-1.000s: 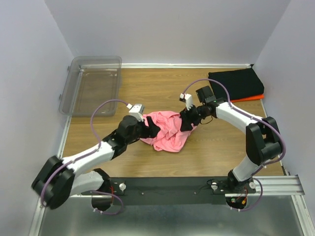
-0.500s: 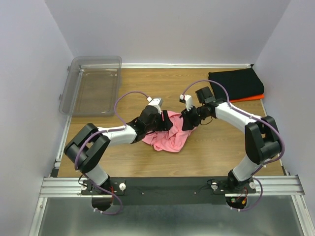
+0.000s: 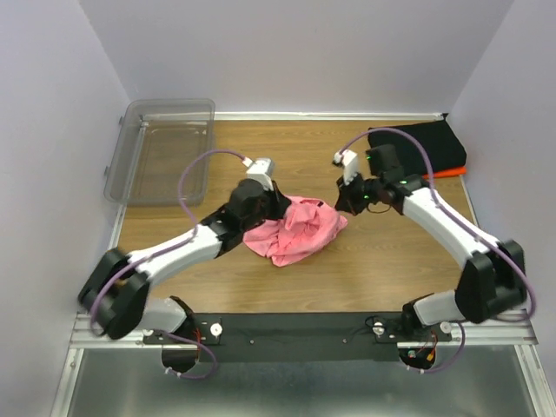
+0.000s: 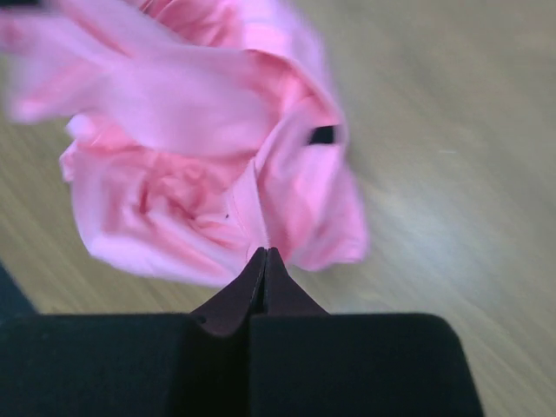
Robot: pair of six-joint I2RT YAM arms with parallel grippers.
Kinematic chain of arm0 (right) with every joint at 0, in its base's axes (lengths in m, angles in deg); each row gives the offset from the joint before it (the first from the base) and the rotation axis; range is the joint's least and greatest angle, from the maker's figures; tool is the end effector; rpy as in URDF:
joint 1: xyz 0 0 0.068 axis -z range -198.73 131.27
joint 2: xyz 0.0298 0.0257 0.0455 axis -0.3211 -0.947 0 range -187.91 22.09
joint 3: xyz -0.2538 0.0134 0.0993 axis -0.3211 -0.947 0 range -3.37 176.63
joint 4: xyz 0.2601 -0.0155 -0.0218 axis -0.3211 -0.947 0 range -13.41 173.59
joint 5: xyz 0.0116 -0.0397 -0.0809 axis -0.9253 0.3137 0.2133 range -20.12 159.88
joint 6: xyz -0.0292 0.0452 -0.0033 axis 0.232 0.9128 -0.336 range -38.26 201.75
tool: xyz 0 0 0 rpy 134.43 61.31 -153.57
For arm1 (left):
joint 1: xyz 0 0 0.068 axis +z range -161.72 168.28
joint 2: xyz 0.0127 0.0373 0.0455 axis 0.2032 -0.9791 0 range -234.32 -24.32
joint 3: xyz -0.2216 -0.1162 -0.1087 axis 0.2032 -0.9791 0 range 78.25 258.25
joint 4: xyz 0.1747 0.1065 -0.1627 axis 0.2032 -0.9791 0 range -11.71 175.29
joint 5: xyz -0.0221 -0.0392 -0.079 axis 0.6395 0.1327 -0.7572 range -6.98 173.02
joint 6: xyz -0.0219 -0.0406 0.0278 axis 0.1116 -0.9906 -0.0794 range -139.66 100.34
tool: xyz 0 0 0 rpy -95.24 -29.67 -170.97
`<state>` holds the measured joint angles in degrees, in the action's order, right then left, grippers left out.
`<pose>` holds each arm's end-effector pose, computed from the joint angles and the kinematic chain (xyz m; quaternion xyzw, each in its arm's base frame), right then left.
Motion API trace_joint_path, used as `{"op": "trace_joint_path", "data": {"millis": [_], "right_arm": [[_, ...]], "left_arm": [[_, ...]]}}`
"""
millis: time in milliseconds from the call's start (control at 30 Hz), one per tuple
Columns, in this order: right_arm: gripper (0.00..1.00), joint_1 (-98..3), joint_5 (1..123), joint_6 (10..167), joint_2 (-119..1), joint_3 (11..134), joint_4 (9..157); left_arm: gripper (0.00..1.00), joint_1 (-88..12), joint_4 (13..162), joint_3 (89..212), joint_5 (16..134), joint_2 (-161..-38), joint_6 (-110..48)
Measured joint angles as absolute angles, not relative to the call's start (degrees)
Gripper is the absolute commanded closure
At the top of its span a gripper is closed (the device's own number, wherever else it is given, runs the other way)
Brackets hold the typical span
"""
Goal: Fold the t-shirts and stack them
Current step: Flatten the tshirt out
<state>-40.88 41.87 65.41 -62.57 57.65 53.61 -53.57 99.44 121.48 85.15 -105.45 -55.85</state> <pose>0.2774 0.1311 0.2482 -0.3751 0.8454 0.2450 0.2908 0.2317 -0.2056 0.2271 0.0312 0.8368 -0.3319 0.4343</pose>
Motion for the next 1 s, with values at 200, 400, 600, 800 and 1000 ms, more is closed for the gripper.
{"op": "trace_joint_path", "data": {"millis": [200, 400, 600, 800, 1000], "right_arm": [[0.99, -33.06, 46.92, 65.17, -48.56, 59.85, 54.07], [1.0, -29.93, 51.49, 64.45, -41.65, 60.01, 54.01], [0.99, -24.55, 58.44, 64.4, -38.74, 60.03, 53.98], [0.99, -22.76, 61.02, 64.16, -37.91, 63.83, 53.72], [1.0, -22.76, 60.78, 64.16, -36.01, 69.86, 54.07]], "left_arm": [[1.0, -46.38, 95.33, 124.16, 87.75, -83.15, -52.37], [1.0, -38.68, 92.12, 129.02, 86.07, -77.73, -50.08], [1.0, -36.04, 87.73, 131.92, 85.7, -77.58, -49.03], [1.0, -35.47, 85.24, 135.53, 85.78, -74.32, -47.69], [1.0, -35.43, 85.21, 137.98, 87.03, -67.76, -46.58]]}}
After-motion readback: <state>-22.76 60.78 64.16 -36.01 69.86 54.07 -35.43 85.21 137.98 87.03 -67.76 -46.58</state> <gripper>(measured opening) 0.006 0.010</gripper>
